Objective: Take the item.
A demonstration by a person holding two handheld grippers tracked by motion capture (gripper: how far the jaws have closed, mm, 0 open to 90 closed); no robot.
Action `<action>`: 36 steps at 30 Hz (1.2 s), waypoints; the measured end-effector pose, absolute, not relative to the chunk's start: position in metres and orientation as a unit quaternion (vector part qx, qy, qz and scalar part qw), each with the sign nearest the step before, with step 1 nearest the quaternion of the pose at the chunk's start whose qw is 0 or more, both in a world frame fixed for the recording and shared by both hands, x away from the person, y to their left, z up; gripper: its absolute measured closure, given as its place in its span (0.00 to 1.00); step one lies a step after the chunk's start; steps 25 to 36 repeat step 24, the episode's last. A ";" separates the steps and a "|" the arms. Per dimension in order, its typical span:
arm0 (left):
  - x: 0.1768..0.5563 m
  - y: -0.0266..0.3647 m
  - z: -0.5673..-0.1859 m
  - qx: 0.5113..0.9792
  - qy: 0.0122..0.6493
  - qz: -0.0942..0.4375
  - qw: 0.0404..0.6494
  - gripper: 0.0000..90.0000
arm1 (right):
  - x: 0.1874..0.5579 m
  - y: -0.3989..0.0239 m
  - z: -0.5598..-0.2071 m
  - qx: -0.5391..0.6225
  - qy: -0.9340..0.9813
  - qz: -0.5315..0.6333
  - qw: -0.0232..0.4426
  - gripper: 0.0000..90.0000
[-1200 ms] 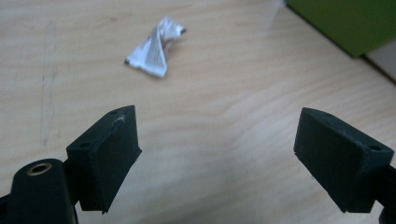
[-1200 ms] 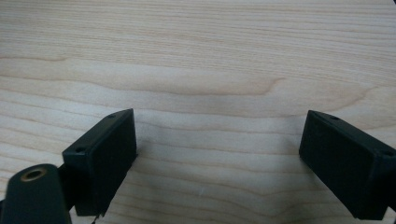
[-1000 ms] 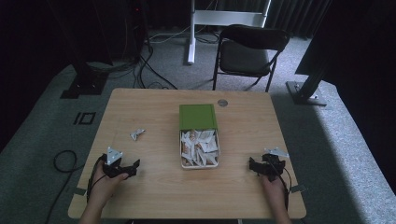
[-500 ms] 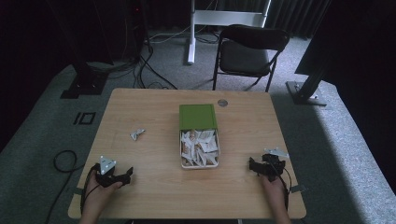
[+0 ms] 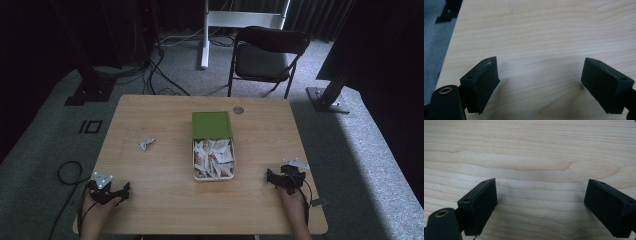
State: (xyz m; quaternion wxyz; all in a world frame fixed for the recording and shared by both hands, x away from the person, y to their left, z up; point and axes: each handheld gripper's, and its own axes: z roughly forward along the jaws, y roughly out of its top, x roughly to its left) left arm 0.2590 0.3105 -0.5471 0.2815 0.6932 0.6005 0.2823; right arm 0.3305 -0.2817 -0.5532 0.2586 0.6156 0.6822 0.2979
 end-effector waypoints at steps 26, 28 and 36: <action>0.264 0.316 -0.548 0.647 0.656 0.280 0.270 0.15 | 0.330 -0.282 -0.553 0.616 0.682 0.298 0.259 0.12; 0.264 0.316 -0.548 0.647 0.656 0.280 0.270 0.15 | 0.330 -0.282 -0.553 0.616 0.682 0.298 0.259 0.12; 0.264 0.316 -0.548 0.647 0.656 0.280 0.270 0.15 | 0.330 -0.282 -0.553 0.616 0.682 0.298 0.259 0.12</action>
